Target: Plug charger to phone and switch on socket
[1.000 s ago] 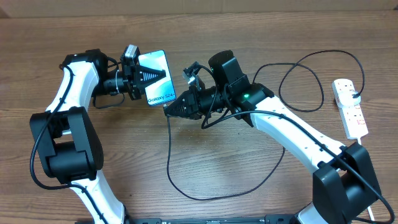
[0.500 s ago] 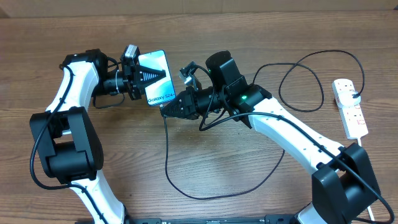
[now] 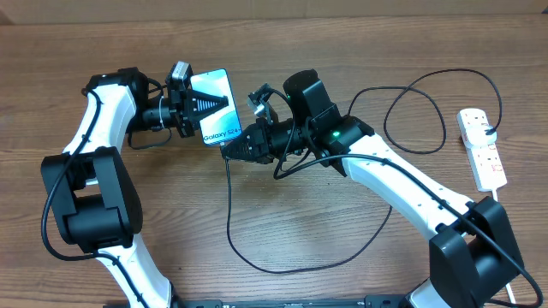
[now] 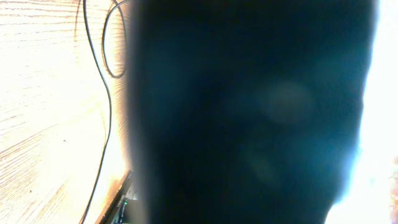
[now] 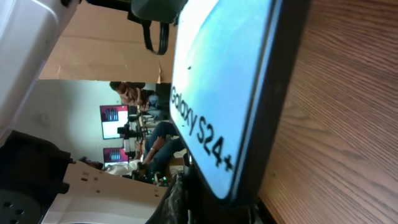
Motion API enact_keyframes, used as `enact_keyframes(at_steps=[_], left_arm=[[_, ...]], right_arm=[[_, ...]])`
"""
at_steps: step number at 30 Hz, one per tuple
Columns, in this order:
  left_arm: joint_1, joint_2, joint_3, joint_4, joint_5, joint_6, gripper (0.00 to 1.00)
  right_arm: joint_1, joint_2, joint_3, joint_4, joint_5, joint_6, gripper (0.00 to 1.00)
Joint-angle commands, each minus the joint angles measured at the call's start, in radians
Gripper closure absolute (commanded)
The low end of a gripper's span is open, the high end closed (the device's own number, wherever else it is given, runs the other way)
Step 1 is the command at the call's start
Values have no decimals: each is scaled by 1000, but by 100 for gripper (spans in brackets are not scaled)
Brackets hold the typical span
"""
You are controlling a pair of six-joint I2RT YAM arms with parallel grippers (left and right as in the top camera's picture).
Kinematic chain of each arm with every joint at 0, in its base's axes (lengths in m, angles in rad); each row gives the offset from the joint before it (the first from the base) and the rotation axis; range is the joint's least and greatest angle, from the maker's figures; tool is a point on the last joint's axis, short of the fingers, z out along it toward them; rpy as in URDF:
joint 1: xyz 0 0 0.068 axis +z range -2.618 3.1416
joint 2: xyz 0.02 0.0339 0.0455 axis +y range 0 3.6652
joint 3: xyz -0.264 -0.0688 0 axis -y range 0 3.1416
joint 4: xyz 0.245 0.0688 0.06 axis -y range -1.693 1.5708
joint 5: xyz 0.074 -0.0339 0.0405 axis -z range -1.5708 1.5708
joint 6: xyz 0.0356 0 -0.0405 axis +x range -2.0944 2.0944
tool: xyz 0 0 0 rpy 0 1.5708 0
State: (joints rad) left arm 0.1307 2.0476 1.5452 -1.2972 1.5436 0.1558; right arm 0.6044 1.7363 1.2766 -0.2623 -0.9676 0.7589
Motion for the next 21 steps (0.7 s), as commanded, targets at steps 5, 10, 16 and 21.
enact_keyframes(at_steps=[5, 10, 16, 21], left_arm=[[0, -14, 1, 0, 37, -7, 96], [0, -14, 1, 0, 37, -6, 96], [0, -14, 1, 0, 37, -6, 96], [0, -14, 1, 1, 37, -4, 96]], right_arm=[[0, -8, 13, -2, 26, 0, 96], [-8, -8, 13, -1, 25, 1, 96], [-23, -8, 13, -1, 24, 1, 96], [-24, -8, 13, 3, 24, 1, 96]])
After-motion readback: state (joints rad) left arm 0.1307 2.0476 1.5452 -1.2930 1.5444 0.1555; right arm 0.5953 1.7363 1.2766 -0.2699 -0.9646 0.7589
